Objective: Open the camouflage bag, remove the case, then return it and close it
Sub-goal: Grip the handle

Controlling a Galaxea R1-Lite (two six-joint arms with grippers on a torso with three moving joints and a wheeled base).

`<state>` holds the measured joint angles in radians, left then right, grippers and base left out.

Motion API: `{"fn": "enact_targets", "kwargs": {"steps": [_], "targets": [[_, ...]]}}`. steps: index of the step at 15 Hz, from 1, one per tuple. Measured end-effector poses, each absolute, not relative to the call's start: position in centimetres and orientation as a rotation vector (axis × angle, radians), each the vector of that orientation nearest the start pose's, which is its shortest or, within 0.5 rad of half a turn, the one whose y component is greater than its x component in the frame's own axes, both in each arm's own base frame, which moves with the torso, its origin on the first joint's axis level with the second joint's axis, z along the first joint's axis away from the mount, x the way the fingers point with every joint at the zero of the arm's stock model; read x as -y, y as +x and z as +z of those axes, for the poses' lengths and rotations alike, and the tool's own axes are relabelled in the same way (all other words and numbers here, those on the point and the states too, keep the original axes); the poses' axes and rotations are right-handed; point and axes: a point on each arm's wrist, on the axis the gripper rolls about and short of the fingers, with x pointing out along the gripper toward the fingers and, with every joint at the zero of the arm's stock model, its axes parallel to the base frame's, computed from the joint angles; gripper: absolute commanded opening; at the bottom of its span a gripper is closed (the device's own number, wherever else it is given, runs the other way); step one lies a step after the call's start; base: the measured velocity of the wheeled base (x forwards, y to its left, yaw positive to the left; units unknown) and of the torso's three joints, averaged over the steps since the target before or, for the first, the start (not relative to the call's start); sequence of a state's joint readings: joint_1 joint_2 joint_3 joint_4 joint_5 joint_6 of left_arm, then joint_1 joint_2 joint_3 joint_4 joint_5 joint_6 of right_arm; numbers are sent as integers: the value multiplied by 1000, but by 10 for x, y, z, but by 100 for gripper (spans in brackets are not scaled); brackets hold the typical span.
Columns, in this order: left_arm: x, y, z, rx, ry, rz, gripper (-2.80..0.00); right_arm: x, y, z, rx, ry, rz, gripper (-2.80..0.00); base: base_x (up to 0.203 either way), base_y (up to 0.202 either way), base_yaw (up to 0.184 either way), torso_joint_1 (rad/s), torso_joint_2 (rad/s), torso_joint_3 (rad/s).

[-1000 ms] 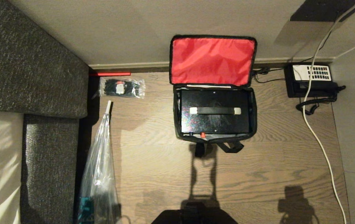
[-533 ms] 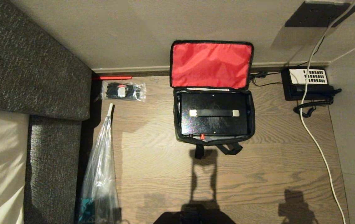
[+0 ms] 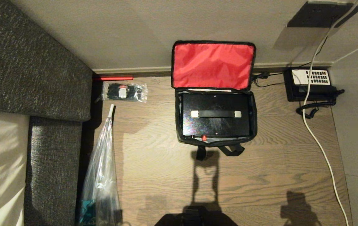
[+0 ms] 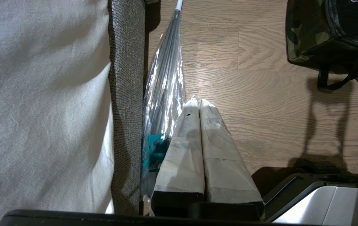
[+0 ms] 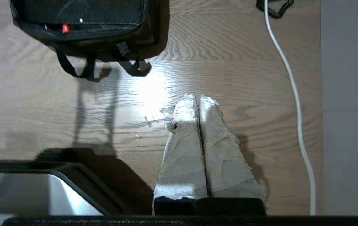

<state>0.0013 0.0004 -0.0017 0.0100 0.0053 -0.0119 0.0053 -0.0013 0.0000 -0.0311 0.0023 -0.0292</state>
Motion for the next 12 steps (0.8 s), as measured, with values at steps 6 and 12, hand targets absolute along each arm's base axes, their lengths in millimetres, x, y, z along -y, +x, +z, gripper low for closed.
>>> {"fn": "enact_targets", "kwargs": {"steps": [6, 12], "targets": [[0, -23, 75, -9, -12, 7, -280, 0, -27, 88, 42, -15, 8, -280, 0, 0, 0, 0, 0, 0], [0, -23, 75, -8, -12, 7, -280, 0, -105, 172, 64, 2, 44, -280, 0, 0, 0, 0, 0, 0]]}}
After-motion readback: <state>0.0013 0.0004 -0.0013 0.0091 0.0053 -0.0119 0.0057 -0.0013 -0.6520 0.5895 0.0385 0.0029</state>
